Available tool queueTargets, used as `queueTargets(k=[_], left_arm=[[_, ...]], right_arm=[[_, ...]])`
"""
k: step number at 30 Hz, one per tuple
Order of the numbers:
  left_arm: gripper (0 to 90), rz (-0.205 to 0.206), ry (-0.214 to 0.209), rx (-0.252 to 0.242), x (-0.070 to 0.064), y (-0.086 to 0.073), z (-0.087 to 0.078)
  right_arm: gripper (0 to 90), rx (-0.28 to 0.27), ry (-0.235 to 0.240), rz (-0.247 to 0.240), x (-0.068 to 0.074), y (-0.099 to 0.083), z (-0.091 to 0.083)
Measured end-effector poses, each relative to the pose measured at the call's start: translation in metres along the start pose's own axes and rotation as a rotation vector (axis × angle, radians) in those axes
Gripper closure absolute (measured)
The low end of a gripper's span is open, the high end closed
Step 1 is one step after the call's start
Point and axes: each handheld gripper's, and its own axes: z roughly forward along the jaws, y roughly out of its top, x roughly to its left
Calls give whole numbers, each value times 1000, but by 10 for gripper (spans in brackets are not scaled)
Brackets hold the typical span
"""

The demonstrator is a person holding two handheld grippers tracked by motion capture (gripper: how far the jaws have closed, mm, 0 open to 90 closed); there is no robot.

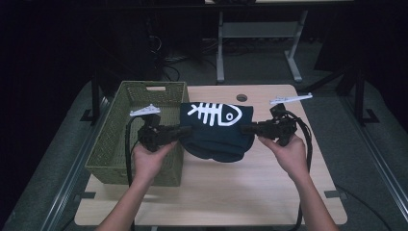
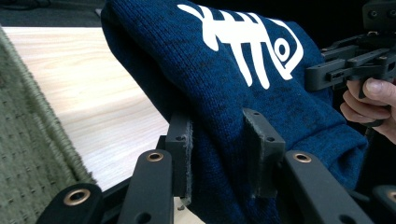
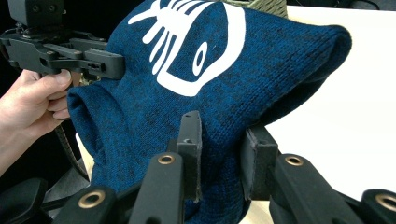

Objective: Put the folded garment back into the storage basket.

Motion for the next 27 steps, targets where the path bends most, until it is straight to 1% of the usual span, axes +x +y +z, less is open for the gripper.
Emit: queueTargets(k=[17,27], left_arm=[[661,-12,25,-8,12,0,-17],[661,-18,33,-18,23,1,-31]], right_arm=[[720,17,12,-16,9,11,19],[720,22,36,-25,15,19,35]])
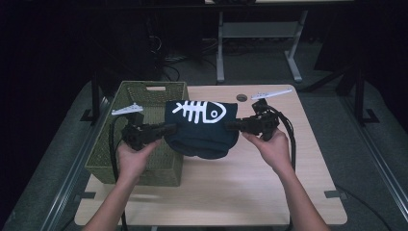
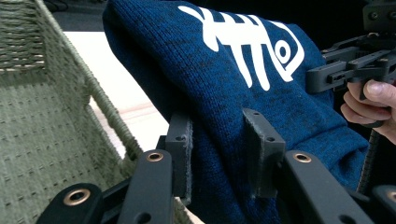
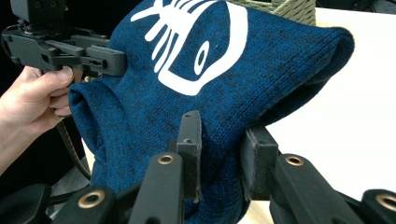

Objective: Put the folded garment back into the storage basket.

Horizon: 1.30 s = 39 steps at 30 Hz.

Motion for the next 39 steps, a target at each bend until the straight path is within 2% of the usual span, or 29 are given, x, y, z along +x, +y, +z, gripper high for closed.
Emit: queueTargets(k=[6,34,39], left_arm=[[660,-6,-2,-3,6,0,-6],[660,-29,72,17,35,-1,-42],[660,-39,84,14,41,-2,-49]], right_arm=[[720,-1,11,4,2,3,6],[720,23,51,-32,20,23,53],[719,17,66,-21,22,25,62]])
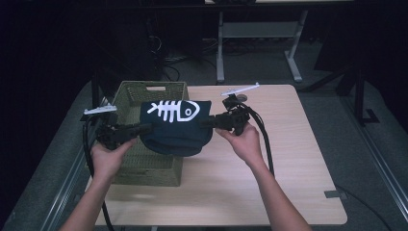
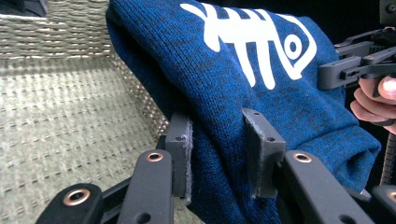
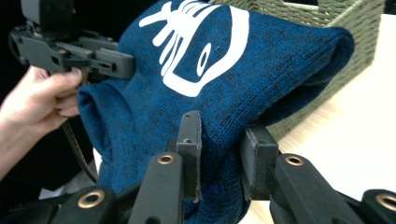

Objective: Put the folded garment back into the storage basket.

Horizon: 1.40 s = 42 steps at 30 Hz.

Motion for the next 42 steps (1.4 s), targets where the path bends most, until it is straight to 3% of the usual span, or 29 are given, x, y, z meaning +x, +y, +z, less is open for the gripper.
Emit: queueTargets(k=[42], left_arm=[[641,-91,87,-14,54,-12,-49]], right_arm=[[714,15,19,-18,26,23,77]])
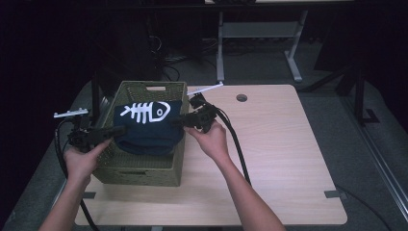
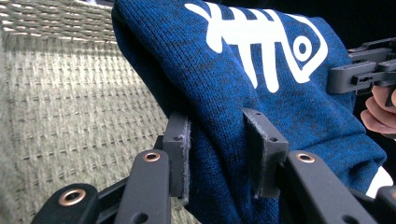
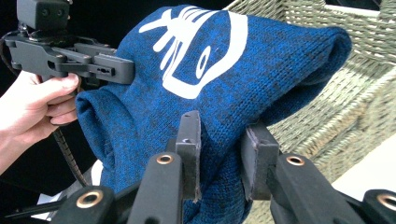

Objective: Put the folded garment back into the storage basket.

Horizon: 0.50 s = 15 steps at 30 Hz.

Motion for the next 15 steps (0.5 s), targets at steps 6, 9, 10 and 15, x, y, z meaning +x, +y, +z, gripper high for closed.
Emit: queueTargets(k=[6,9,10,15], left_arm=[[640,-11,11,11,9,-3,-4],[637,-17,20,14,12,-3,-5],[635,-22,24,10,13,-4,-5],[635,-24,49,16,19,-5,-9]], right_arm=[[710,14,-1,-11,2,2,13],[709,16,-4,-8,4,2,18],[708,14,-6,-14,4,2,22],[705,22,-5,-2,3,3,33]])
